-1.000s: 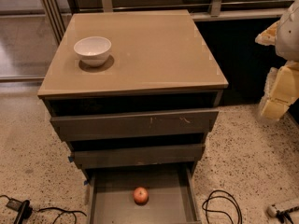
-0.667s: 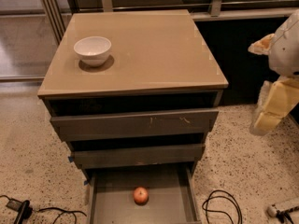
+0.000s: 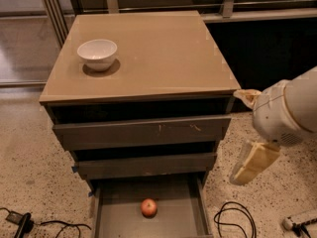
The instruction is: Pick apple from bottom drawer and place on counter
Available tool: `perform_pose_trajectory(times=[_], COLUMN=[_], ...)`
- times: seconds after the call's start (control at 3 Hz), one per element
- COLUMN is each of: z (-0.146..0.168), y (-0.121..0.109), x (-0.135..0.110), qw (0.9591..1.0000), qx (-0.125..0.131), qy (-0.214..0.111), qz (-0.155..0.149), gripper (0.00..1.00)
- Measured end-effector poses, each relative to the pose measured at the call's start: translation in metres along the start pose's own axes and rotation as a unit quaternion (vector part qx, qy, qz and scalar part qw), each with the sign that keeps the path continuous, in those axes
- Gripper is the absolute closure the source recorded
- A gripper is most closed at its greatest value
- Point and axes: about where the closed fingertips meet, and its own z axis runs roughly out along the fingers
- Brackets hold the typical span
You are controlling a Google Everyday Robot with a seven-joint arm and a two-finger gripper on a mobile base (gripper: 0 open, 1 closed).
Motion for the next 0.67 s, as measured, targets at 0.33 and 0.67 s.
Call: perform_pose_trajectory(times=[0.33,0.67], z=[0.0833,0.0830], y=[0.0276,0.0276], x=[0.0035,0.0034], qw=[0.9996,0.9996], qx=[-0.018,-0.018], qy=[-0.019,-0.019], qz=[0.013,0.013], gripper=[0.00,0.00])
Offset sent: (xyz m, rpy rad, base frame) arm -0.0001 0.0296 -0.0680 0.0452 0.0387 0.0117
